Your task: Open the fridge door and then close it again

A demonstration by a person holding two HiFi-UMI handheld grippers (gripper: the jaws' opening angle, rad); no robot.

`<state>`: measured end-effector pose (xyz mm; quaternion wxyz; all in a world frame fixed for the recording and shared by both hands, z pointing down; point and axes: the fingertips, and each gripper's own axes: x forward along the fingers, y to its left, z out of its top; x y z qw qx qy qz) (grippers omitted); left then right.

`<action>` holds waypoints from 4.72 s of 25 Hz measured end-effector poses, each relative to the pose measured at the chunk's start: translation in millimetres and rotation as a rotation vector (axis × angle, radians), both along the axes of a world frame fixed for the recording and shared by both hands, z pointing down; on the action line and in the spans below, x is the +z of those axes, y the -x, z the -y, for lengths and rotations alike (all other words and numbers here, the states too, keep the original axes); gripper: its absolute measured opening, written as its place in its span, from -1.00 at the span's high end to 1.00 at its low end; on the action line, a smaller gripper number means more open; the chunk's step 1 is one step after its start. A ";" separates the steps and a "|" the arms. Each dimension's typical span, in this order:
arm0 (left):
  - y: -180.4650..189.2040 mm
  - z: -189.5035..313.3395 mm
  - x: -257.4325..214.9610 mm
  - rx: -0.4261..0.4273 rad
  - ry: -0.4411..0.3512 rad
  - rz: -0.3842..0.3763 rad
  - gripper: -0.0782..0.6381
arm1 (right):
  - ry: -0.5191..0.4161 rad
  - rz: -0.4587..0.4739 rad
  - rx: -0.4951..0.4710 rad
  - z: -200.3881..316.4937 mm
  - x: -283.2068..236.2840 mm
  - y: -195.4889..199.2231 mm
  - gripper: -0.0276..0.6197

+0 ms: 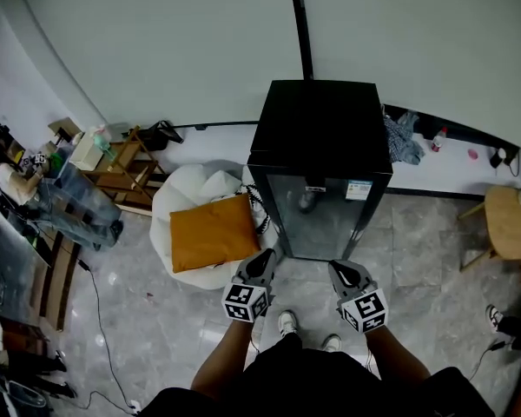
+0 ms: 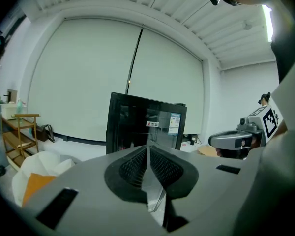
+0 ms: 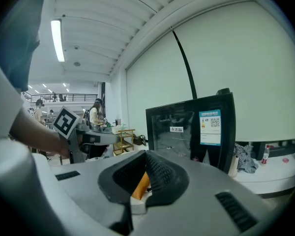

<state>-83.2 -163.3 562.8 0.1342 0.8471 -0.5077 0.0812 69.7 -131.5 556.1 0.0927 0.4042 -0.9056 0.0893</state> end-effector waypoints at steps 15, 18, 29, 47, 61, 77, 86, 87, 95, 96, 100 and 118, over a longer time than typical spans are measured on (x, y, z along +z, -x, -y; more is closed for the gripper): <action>35.8 86.6 35.3 0.059 0.046 -0.013 0.55 | 0.070 -0.027 0.060 42.1 29.5 42.9 0.86; 40.2 103.5 38.8 0.069 0.045 0.000 0.38 | 0.082 -0.025 0.075 50.2 28.8 48.2 0.86; 44.4 158.5 56.0 0.138 0.067 0.089 0.22 | 0.090 -0.024 0.126 71.7 32.5 58.5 0.86; 32.6 196.0 74.9 0.202 0.076 0.149 0.22 | 0.092 -0.044 0.203 89.7 43.0 54.1 0.86; 34.3 194.3 72.8 0.242 0.060 0.131 0.33 | 0.116 -0.045 0.188 76.6 46.5 62.4 0.86; 33.8 141.4 69.4 0.212 0.026 0.131 0.40 | 0.096 -0.033 0.163 71.4 43.8 76.7 0.86; 31.6 105.9 68.4 0.214 0.026 0.111 0.45 | 0.035 -0.047 0.132 42.2 21.6 78.7 0.86; 30.8 101.3 67.9 0.210 0.028 0.111 0.45 | 0.026 -0.043 0.128 40.1 17.2 78.1 0.86; 24.4 62.3 68.4 0.166 0.053 0.124 0.48 | 0.036 -0.024 0.107 0.7 19.0 61.1 0.86; 23.5 57.2 68.3 0.156 0.055 0.121 0.48 | 0.037 -0.029 0.102 -5.9 21.0 58.4 0.86; 17.0 39.0 67.7 0.129 0.059 0.122 0.49 | 0.046 -0.025 0.097 -24.6 23.3 43.6 0.86; -29.8 -49.4 64.9 0.079 0.087 0.142 0.57 | 0.002 -0.009 0.060 -85.9 13.9 -7.4 0.86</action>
